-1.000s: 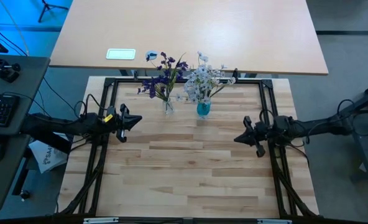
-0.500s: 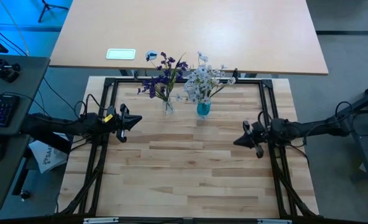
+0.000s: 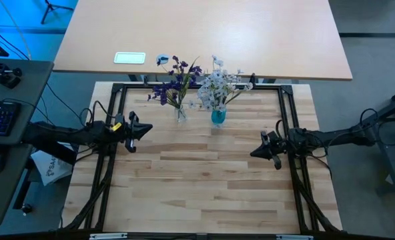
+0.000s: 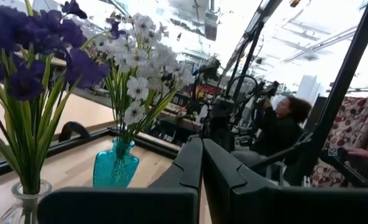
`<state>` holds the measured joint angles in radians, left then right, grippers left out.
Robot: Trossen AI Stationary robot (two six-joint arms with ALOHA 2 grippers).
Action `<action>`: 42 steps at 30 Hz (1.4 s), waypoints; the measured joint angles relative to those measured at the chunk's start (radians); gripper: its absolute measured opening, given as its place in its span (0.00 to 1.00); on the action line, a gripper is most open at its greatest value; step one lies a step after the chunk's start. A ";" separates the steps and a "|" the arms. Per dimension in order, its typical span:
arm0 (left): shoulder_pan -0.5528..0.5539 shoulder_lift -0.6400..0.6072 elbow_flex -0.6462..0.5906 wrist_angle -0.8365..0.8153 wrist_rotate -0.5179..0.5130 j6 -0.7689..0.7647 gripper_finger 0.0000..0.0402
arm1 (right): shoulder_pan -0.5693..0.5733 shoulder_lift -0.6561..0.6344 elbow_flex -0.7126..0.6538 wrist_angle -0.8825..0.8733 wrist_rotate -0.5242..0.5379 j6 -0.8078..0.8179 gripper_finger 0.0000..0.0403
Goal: Sort flowers into vase by color
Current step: Return to Home Position
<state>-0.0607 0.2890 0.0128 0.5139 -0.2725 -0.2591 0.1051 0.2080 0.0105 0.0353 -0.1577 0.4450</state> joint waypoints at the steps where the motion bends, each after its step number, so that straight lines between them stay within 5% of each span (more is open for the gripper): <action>1: 0.000 -0.013 0.000 -0.006 0.000 0.000 0.00 | 0.000 -0.014 0.000 -0.001 0.000 0.000 0.00; 8: 0.001 -0.148 0.001 -0.130 0.000 0.000 0.00 | 0.000 -0.208 0.000 0.006 0.000 0.000 0.00; 17: 0.001 -0.287 0.000 -0.463 0.004 0.000 0.00 | 0.000 -0.208 0.000 0.061 -0.007 0.000 0.00; 42: 0.001 -0.285 0.000 -0.465 0.016 0.000 0.00 | 0.000 -0.199 0.000 0.003 -0.006 -0.020 0.00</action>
<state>-0.0593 0.0036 0.0128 0.0486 -0.2565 -0.2592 0.1051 0.0090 0.0101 0.0383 -0.1642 0.4248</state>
